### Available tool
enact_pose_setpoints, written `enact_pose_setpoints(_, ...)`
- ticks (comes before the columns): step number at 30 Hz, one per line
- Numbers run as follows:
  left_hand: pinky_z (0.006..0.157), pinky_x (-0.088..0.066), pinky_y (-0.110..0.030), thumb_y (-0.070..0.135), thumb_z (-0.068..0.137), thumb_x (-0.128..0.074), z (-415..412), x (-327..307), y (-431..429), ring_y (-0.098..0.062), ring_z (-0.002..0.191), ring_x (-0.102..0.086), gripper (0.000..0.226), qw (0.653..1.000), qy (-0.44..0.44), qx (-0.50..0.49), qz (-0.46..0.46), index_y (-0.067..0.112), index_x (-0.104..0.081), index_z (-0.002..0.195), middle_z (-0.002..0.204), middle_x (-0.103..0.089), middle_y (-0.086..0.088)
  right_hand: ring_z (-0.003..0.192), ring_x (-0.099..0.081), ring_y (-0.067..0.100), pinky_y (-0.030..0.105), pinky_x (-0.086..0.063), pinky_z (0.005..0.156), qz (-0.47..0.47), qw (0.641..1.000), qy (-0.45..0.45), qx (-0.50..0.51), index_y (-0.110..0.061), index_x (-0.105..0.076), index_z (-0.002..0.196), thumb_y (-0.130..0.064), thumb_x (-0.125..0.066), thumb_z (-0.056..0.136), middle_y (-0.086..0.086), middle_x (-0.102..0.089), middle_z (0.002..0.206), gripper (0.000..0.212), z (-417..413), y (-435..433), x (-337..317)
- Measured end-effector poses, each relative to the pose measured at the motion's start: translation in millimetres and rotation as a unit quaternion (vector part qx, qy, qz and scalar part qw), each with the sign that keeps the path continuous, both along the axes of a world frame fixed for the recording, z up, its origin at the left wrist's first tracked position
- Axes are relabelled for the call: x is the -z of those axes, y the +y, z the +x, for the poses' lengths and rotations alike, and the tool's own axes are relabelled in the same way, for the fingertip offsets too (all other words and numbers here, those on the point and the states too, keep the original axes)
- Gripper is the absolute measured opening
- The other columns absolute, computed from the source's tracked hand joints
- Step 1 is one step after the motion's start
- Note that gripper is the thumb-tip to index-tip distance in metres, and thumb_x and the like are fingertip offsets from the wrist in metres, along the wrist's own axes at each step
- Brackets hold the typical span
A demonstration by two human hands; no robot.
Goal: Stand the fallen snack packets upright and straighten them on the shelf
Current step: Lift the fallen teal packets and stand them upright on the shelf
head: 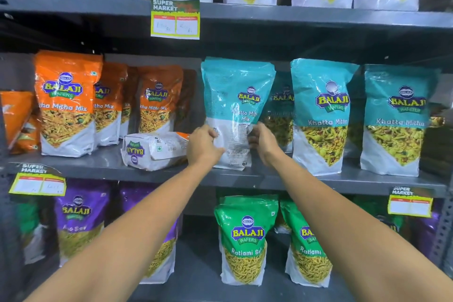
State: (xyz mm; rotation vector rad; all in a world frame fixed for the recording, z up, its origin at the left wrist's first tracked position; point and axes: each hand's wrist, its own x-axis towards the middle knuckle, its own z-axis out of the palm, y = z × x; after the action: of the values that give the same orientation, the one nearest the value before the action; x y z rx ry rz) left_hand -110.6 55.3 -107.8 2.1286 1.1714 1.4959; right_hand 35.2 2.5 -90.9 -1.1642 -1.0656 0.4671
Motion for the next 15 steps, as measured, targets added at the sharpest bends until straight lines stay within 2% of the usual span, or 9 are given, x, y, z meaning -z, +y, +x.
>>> enact_pose_setpoints(1, 0.07, -0.049, -0.031, 0.019, 0.063, -0.083, 0.0, -1.0, -0.6, -0.026, 0.088, -0.064, 0.033, 1.0, -0.001, -0.003, -0.004, 0.019, -0.06, 0.088, 0.094, -0.067, -0.006, 0.064, -0.045, 0.018, 0.028, -0.037, 0.056, -0.002, 1.0, 0.012, 0.011, -0.013, -0.053, 0.084, -0.016, -0.029, 0.095, 0.008, -0.052, 0.075, 0.026, -0.9, -0.7, -2.2)
enact_pose_setpoints(3, 0.074, -0.05, -0.031, 0.027, 0.066, -0.076, -0.8, -4.4, -2.4, -0.026, 0.092, -0.064, 0.03, 1.0, -0.002, 0.0, -0.028, 0.02, -0.062, 0.091, 0.096, -0.07, -0.005, 0.061, -0.044, 0.016, 0.028, -0.035, 0.057, 0.004, 0.999, 0.025, 0.029, -0.018, -0.055, 0.083, -0.019, -0.027, 0.096, 0.005, -0.053, 0.068, 0.031, 0.5, -3.5, -4.3)
enact_pose_setpoints(5, 0.077, -0.05, -0.032, 0.041, 0.066, -0.071, -1.2, -9.5, -4.5, -0.027, 0.094, -0.064, 0.029, 0.997, 0.002, 0.032, -0.073, 0.022, -0.06, 0.085, 0.095, -0.07, -0.005, 0.07, -0.05, 0.017, 0.032, -0.036, 0.068, -0.013, 0.999, 0.045, 0.023, -0.025, -0.06, 0.082, -0.017, -0.031, 0.092, 0.0, -0.062, 0.065, 0.031, 3.6, -4.8, -6.0)
enact_pose_setpoints(7, 0.078, -0.048, -0.034, 0.052, 0.065, -0.068, 1.0, -12.8, -6.8, -0.029, 0.096, -0.062, 0.04, 0.991, 0.02, 0.074, -0.111, 0.019, -0.058, 0.086, 0.099, -0.069, -0.008, 0.076, -0.054, 0.022, 0.037, -0.036, 0.075, -0.014, 0.998, 0.059, -0.001, -0.023, -0.064, 0.081, -0.009, -0.036, 0.084, -0.002, -0.066, 0.06, 0.031, 1.0, -4.4, -4.7)
enact_pose_setpoints(8, 0.08, -0.048, -0.035, 0.057, 0.063, -0.069, 2.2, -14.3, -8.2, -0.029, 0.097, -0.061, 0.05, 0.988, 0.029, 0.089, -0.124, 0.017, -0.06, 0.091, 0.103, -0.068, -0.008, 0.075, -0.053, 0.024, 0.036, -0.038, 0.072, -0.005, 0.999, 0.04, 0.002, -0.019, -0.064, 0.081, -0.005, -0.04, 0.083, 0.0, -0.066, 0.062, 0.028, -2.5, -3.7, -2.6)
enact_pose_setpoints(10, 0.086, -0.049, -0.034, 0.064, 0.056, -0.073, 2.9, -17.2, -9.4, -0.027, 0.105, -0.06, 0.071, 0.983, 0.034, 0.106, -0.145, 0.016, -0.062, 0.108, 0.114, -0.065, -0.008, 0.074, -0.053, 0.022, 0.035, -0.045, 0.065, 0.02, 0.997, -0.058, 0.049, -0.015, -0.06, 0.088, -0.007, -0.056, 0.085, 0.002, -0.063, 0.076, 0.009, -3.1, -2.7, 3.5)
enact_pose_setpoints(11, 0.093, -0.049, -0.037, 0.064, 0.054, -0.075, 2.5, -18.4, -8.8, -0.027, 0.113, -0.058, 0.08, 0.982, 0.039, 0.108, -0.152, 0.017, -0.061, 0.117, 0.123, -0.061, -0.008, 0.08, -0.056, 0.021, 0.039, -0.05, 0.07, 0.018, 0.994, -0.084, 0.071, -0.014, -0.056, 0.094, -0.012, -0.064, 0.083, 0.004, -0.061, 0.089, 0.014, -1.0, -2.2, 6.4)
enact_pose_setpoints(13, 0.101, -0.046, -0.042, 0.06, 0.055, -0.078, 0.5, -19.5, -5.2, -0.027, 0.123, -0.053, 0.088, 0.98, 0.061, 0.106, -0.158, 0.013, -0.057, 0.126, 0.134, -0.055, -0.011, 0.086, -0.059, 0.023, 0.042, -0.055, 0.077, 0.002, 0.997, -0.043, 0.067, -0.013, -0.048, 0.108, -0.014, -0.067, 0.084, 0.011, -0.054, 0.112, 0.03, 3.1, -4.2, 7.7)
enact_pose_setpoints(15, 0.1, -0.047, -0.042, 0.052, 0.059, -0.082, -3.0, -21.3, 0.2, -0.027, 0.12, -0.056, 0.079, 0.978, 0.07, 0.114, -0.162, 0.008, -0.06, 0.122, 0.129, -0.06, -0.011, 0.067, -0.061, 0.019, 0.033, -0.056, 0.066, 0.005, 0.999, 0.05, 0.018, -0.01, -0.042, 0.121, -0.009, -0.054, 0.093, 0.013, -0.053, 0.108, 0.031, 5.3, -4.8, 3.9)
